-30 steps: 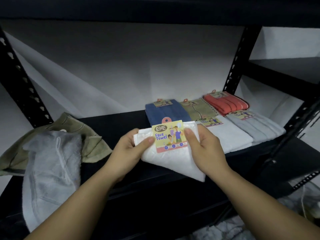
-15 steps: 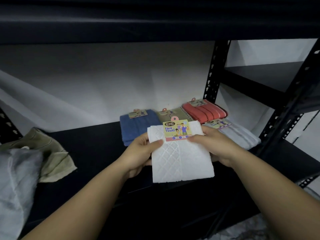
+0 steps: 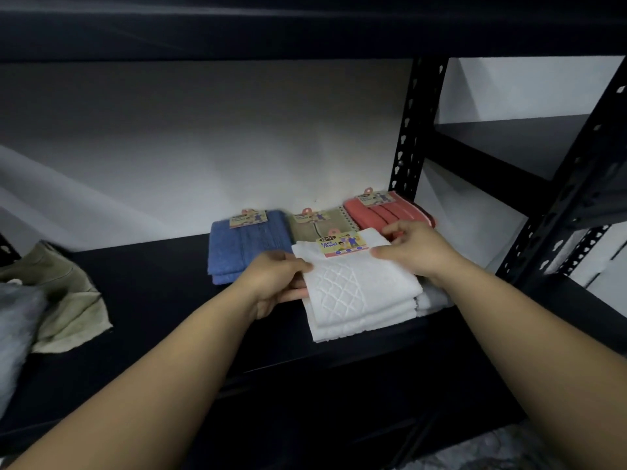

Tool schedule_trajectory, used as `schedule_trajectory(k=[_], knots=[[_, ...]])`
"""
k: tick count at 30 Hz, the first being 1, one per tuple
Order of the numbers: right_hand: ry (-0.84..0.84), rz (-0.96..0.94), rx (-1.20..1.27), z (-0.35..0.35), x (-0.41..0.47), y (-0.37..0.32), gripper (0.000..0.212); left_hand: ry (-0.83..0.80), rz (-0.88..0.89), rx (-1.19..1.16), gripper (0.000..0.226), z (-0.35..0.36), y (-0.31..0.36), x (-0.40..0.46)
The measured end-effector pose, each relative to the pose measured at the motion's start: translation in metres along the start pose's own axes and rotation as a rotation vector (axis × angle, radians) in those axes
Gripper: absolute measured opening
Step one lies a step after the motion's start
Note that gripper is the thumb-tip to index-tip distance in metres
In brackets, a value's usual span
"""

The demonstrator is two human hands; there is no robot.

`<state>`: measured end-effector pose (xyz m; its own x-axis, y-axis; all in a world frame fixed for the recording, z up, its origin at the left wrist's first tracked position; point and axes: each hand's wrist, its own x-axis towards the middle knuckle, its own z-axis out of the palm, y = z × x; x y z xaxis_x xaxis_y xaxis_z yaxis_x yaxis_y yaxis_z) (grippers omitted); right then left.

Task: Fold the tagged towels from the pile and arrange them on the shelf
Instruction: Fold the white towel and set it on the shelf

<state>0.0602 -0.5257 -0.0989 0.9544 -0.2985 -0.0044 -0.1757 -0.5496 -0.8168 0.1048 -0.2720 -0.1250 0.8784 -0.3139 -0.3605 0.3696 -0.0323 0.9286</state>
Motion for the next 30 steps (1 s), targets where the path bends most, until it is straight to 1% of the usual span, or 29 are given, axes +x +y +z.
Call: schedule_trajectory(k=[11,14,16,17,18,20,21,23,24,26,30], knots=[[0.001,-0.090,-0.144,0.008,0.003,0.015,0.043,0.092,-0.019,0.021,0.015,-0.002,-0.009,0.002],[-0.013,-0.120,-0.236,0.013,0.007,0.021,0.045,0.110,-0.020,0.022,0.020,-0.002,-0.014,0.002],[-0.003,-0.170,-0.311,0.015,0.006,0.021,0.045,0.138,0.003,0.042,0.030,-0.001,-0.018,0.002],[0.028,-0.218,-0.372,0.016,0.005,0.022,0.046,0.164,0.041,0.079,0.036,-0.001,-0.020,0.003],[0.065,-0.274,-0.446,0.017,0.003,0.021,0.048,0.204,0.108,0.168,0.043,-0.001,-0.024,0.004],[0.092,-0.373,-0.570,0.021,-0.002,0.019,0.054,0.300,0.309,0.518,0.051,-0.004,-0.030,0.007],[0.057,-0.393,-0.613,0.024,-0.004,0.017,0.058,0.324,0.417,0.694,0.053,-0.004,-0.033,0.007],[-0.066,-0.364,-0.704,0.031,-0.007,0.016,0.067,0.298,0.580,0.902,0.053,-0.003,-0.038,0.006],[-0.116,-0.330,-0.752,0.034,-0.007,0.018,0.072,0.266,0.611,0.972,0.054,-0.002,-0.041,0.007],[-0.162,-0.279,-0.807,0.038,-0.005,0.022,0.078,0.210,0.595,1.072,0.059,-0.002,-0.046,0.008],[-0.188,-0.239,-0.806,0.039,-0.007,0.025,0.079,0.116,0.531,1.110,0.068,-0.002,-0.050,0.009]])
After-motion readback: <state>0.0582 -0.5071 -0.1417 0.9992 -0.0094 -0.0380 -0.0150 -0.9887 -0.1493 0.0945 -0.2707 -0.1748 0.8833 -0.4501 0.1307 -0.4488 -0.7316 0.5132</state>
